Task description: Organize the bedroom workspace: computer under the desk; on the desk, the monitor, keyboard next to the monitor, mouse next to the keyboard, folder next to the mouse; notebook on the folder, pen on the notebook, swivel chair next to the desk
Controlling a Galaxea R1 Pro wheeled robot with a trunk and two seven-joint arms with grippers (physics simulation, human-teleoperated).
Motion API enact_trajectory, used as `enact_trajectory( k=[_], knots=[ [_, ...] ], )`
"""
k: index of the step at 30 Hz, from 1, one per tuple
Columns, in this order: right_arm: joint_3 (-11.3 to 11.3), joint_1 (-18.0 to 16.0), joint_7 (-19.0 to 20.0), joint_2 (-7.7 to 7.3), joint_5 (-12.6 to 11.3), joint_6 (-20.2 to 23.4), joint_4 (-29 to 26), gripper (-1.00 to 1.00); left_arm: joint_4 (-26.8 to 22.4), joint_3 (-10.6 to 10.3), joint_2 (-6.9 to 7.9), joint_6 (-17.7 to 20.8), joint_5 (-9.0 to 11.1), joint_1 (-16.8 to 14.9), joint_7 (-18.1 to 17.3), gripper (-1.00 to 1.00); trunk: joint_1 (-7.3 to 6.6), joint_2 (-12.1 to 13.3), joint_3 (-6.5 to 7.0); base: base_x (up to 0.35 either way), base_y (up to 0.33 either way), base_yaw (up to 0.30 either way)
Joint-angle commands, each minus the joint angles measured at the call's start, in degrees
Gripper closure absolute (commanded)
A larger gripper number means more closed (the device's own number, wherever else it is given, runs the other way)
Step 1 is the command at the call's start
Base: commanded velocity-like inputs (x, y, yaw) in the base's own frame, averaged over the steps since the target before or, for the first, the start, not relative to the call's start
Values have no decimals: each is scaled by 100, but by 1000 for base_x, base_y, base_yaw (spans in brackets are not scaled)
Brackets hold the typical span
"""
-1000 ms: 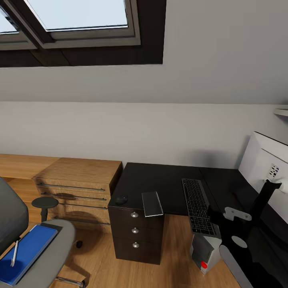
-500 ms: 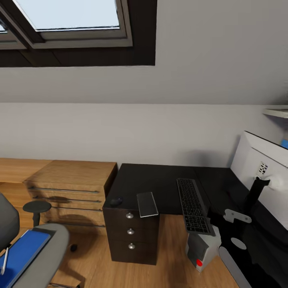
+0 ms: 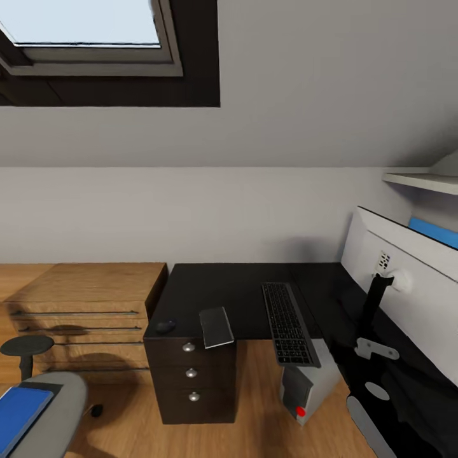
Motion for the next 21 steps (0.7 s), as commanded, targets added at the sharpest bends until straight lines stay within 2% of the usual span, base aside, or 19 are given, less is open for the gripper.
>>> enact_trajectory(
  k=[1, 4, 6, 7, 10, 12, 15, 21],
  knots=[
    [43, -7, -35, -6, -12, -73, 107, -100, -9, -30, 4, -109, 62, -1, 29, -100, 1, -5, -5, 0, 0, -111],
    [272, -8, 2, -6, 32, -605, 562, -100, -9, -31, 4, -210, 64, -1, 29, -100, 1, -5, -4, 0, 0, -44],
    [371, -8, 10, -7, 73, -812, 685, -100, -9, -34, 4, -219, 64, -1, 29, -100, 1, -5, -3, 0, 0, -17],
    [454, -8, 15, -8, 140, -1052, 799, -100, -9, -36, 4, -226, 64, -1, 29, -100, 1, -5, -3, 0, 0, -10],
    [531, -8, 19, -7, 298, -1414, 956, -100, -9, -37, 4, -231, 64, -1, 29, -100, 1, -5, -3, 0, 0, -6],
    [583, -8, 26, -6, 502, -1873, 1250, -100, -9, -36, 4, -236, 64, -1, 29, -100, 1, -5, -3, 0, 0, -2],
    [603, -8, 31, -5, 601, -2098, 1411, -100, -9, -35, 4, -236, 65, -1, 29, -100, 1, -5, -3, 0, 0, 0],
    [666, -11, 32, 22, 662, -2168, 1460, -100, -5, -31, 4, -236, 72, -1, 29, -100, 1, -5, -3, 0, 0, 0]
  ],
)
